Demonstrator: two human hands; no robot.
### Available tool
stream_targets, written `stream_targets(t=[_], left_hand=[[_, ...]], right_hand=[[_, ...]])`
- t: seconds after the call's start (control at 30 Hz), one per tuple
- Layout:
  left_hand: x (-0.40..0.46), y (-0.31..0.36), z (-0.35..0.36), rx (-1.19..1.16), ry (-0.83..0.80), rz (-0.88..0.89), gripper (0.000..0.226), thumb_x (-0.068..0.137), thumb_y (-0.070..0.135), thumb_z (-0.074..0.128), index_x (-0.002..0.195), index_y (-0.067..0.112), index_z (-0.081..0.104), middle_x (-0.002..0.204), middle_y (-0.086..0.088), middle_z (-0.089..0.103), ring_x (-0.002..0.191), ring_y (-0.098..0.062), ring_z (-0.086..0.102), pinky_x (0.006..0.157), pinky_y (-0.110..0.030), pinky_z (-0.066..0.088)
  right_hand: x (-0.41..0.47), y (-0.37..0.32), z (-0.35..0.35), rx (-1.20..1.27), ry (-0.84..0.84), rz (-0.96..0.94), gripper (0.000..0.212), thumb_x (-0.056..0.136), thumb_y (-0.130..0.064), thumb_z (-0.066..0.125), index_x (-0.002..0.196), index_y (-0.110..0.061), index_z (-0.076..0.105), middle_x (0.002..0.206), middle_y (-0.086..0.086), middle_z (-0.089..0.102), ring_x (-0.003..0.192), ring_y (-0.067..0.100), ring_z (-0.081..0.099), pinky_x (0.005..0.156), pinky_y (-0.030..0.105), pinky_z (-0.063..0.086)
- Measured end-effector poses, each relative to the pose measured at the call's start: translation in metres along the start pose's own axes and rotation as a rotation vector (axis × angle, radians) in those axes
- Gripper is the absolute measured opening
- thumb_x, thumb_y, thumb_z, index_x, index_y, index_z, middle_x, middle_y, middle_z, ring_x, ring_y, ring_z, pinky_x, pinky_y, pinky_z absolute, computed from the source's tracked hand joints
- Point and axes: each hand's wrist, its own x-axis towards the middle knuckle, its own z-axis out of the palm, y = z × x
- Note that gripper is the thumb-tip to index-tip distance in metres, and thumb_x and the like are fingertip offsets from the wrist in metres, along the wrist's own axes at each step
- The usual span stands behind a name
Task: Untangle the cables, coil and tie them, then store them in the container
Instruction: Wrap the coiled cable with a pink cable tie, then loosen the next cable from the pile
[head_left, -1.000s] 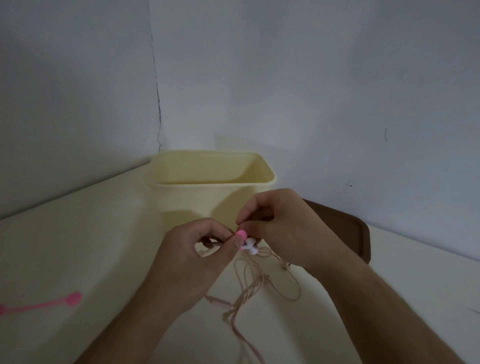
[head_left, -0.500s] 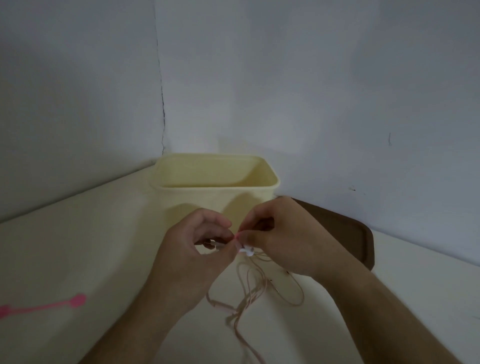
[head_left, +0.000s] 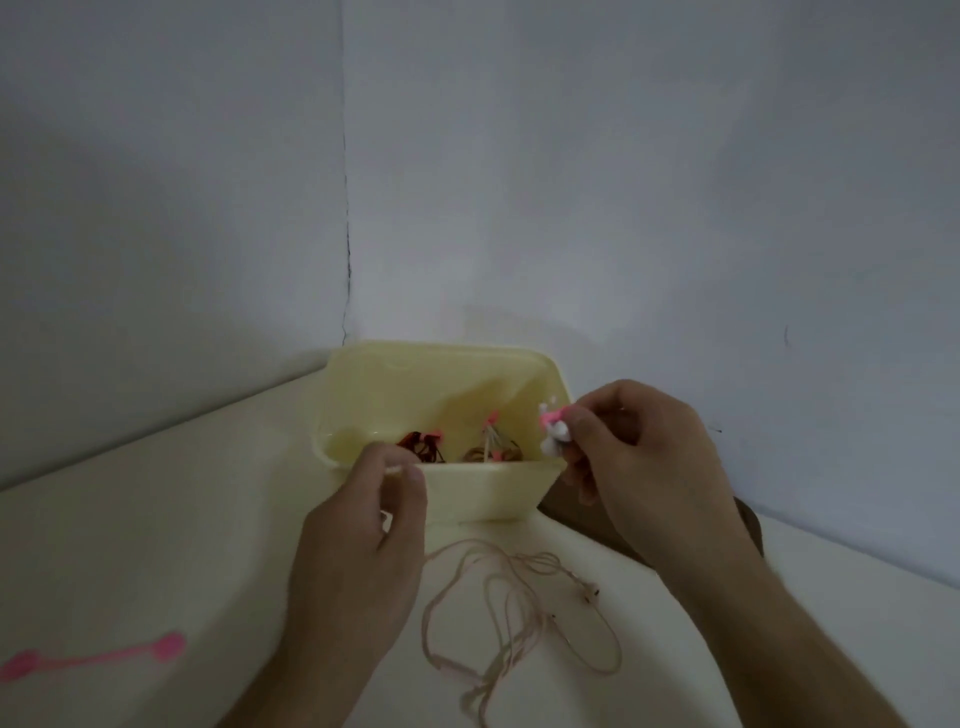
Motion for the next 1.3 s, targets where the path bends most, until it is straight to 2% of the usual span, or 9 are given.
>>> stream_targets(t=[0.1, 0.23, 0.33, 0.5, 0.8, 0.93, 1.1, 1.23, 1.3], left_hand=[[-0.003, -0.002, 0.0, -0.02, 0.025, -0.002, 0.007, 0.099, 0.04, 0.053, 0.093, 0.042, 0.057, 0.074, 0.017, 0.073, 0.065, -0.007, 0.067, 0.068, -0.038, 0.056], [-0.004, -0.002, 0.002, -0.048, 0.042, 0.007, 0.006, 0.098, 0.036, 0.056, 0.093, 0.04, 0.058, 0.074, 0.018, 0.073, 0.066, -0.008, 0.067, 0.067, -0.041, 0.057], [-0.004, -0.001, 0.002, -0.073, 0.02, 0.018, 0.006, 0.098, 0.038, 0.053, 0.095, 0.038, 0.058, 0.076, 0.017, 0.073, 0.061, -0.008, 0.066, 0.064, -0.045, 0.058], [-0.002, -0.003, 0.001, -0.091, -0.006, 0.004, 0.008, 0.099, 0.039, 0.051, 0.098, 0.043, 0.058, 0.08, 0.017, 0.072, 0.059, -0.012, 0.067, 0.067, -0.047, 0.058], [0.01, -0.008, 0.0, -0.199, -0.132, -0.044, 0.039, 0.104, 0.027, 0.055, 0.134, 0.051, 0.054, 0.105, 0.021, 0.07, 0.087, -0.003, 0.064, 0.083, -0.043, 0.06], [0.008, -0.01, -0.003, -0.232, -0.149, -0.025, 0.048, 0.103, 0.019, 0.056, 0.137, 0.053, 0.053, 0.108, 0.022, 0.07, 0.096, 0.002, 0.062, 0.083, -0.015, 0.047], [0.001, -0.015, 0.003, -0.18, -0.269, 0.03, 0.031, 0.094, 0.001, 0.061, 0.085, 0.03, 0.07, 0.084, 0.015, 0.072, 0.081, -0.006, 0.066, 0.073, -0.027, 0.054], [-0.005, -0.019, 0.01, -0.096, -0.428, 0.039, 0.039, 0.085, -0.006, 0.055, 0.077, 0.029, 0.068, 0.076, 0.012, 0.073, 0.073, -0.012, 0.068, 0.071, -0.036, 0.055], [-0.007, -0.02, 0.012, -0.087, -0.454, 0.03, 0.038, 0.085, -0.005, 0.055, 0.079, 0.03, 0.068, 0.076, 0.01, 0.073, 0.071, -0.015, 0.068, 0.071, -0.039, 0.056]], right_hand=[[0.006, -0.01, 0.003, 0.045, 0.033, -0.032, 0.015, 0.1, -0.024, 0.072, 0.085, -0.02, 0.075, 0.077, -0.003, 0.08, 0.064, 0.014, 0.073, 0.065, 0.039, 0.059], [0.024, -0.024, 0.029, -0.067, -0.069, -0.004, 0.017, 0.099, -0.018, 0.072, 0.082, -0.018, 0.076, 0.071, -0.011, 0.078, 0.058, 0.002, 0.071, 0.056, 0.023, 0.058], [0.044, -0.023, 0.057, -0.172, -0.22, 0.016, 0.018, 0.099, -0.017, 0.072, 0.083, -0.017, 0.079, 0.075, -0.007, 0.079, 0.062, 0.007, 0.072, 0.071, 0.042, 0.067], [0.051, -0.017, 0.078, -0.231, -0.341, -0.026, 0.044, 0.1, -0.002, 0.053, 0.136, -0.023, 0.07, 0.111, -0.011, 0.077, 0.102, 0.007, 0.073, 0.091, 0.038, 0.065], [-0.006, -0.02, 0.043, -0.167, 0.024, -0.194, 0.046, 0.085, 0.014, 0.049, 0.087, -0.027, 0.07, 0.082, -0.012, 0.073, 0.085, -0.002, 0.066, 0.07, 0.007, 0.048], [-0.02, -0.011, 0.024, -0.39, -0.315, 0.035, 0.04, 0.085, 0.007, 0.05, 0.075, -0.025, 0.071, 0.076, -0.007, 0.074, 0.068, 0.01, 0.07, 0.058, 0.021, 0.057], [-0.049, 0.009, 0.023, -0.733, -0.68, 0.066, 0.022, 0.097, -0.016, 0.06, 0.095, -0.033, 0.074, 0.087, -0.014, 0.071, 0.079, 0.004, 0.067, 0.072, 0.024, 0.059], [-0.06, 0.001, 0.022, -0.663, -0.875, 0.125, 0.015, 0.096, -0.042, 0.075, 0.109, -0.037, 0.069, 0.095, -0.011, 0.071, 0.086, 0.008, 0.068, 0.086, 0.035, 0.061], [-0.065, -0.003, 0.02, -0.622, -0.89, 0.211, 0.037, 0.09, -0.065, 0.072, 0.11, -0.035, 0.065, 0.099, -0.01, 0.072, 0.089, 0.013, 0.072, 0.086, 0.039, 0.061]])
